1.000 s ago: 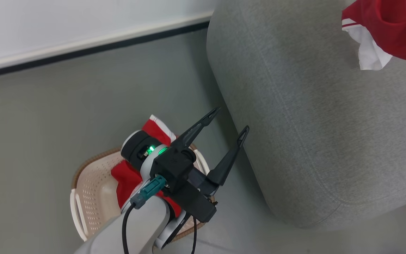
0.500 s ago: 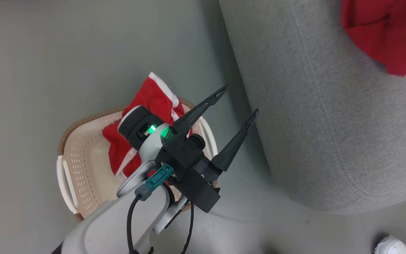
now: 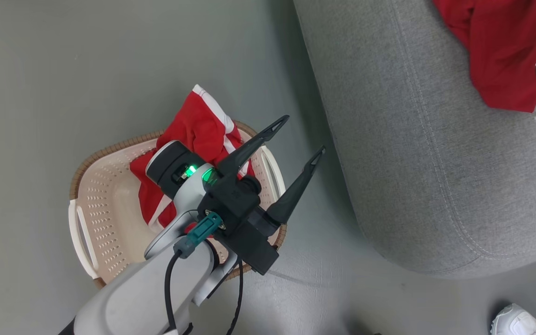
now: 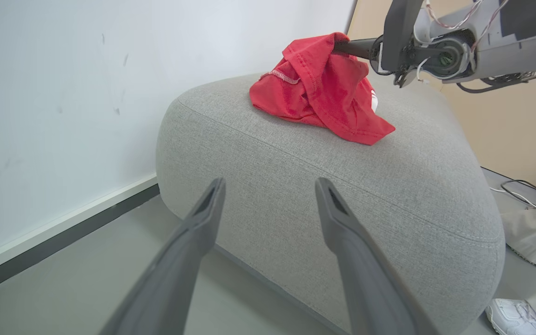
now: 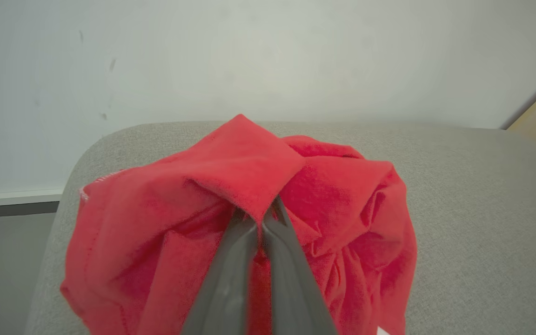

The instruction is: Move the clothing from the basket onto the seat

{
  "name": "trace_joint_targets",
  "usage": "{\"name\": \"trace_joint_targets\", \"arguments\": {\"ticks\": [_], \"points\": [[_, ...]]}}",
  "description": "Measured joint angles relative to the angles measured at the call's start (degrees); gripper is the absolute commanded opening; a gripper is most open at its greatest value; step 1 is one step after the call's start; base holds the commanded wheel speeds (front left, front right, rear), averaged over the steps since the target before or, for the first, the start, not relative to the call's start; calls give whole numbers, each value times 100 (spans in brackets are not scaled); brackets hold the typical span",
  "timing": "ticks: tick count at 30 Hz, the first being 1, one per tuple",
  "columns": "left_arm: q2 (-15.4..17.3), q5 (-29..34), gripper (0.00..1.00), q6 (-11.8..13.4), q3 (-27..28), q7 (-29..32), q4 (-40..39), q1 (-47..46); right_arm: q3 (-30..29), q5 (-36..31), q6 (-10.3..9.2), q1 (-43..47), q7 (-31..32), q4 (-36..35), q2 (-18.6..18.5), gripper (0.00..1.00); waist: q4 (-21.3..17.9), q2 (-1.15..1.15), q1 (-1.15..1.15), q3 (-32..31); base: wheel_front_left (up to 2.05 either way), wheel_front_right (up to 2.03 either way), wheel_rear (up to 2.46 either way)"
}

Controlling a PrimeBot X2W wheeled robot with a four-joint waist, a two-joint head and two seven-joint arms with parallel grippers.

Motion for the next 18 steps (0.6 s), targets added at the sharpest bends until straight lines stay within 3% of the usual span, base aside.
{"name": "trace_joint_targets", "arguments": {"ticks": [9, 18], "points": [[-29, -80, 100, -4, 60, -186, 336, 95, 94, -158, 177, 486, -43, 82, 70, 100, -22, 0, 0, -380, 0, 0, 0], [-170, -286, 100, 56, 339, -361, 677, 407, 198, -388, 256, 971, -43, -421, 124, 100, 13, 0, -1, -1007, 0, 0, 0]]}}
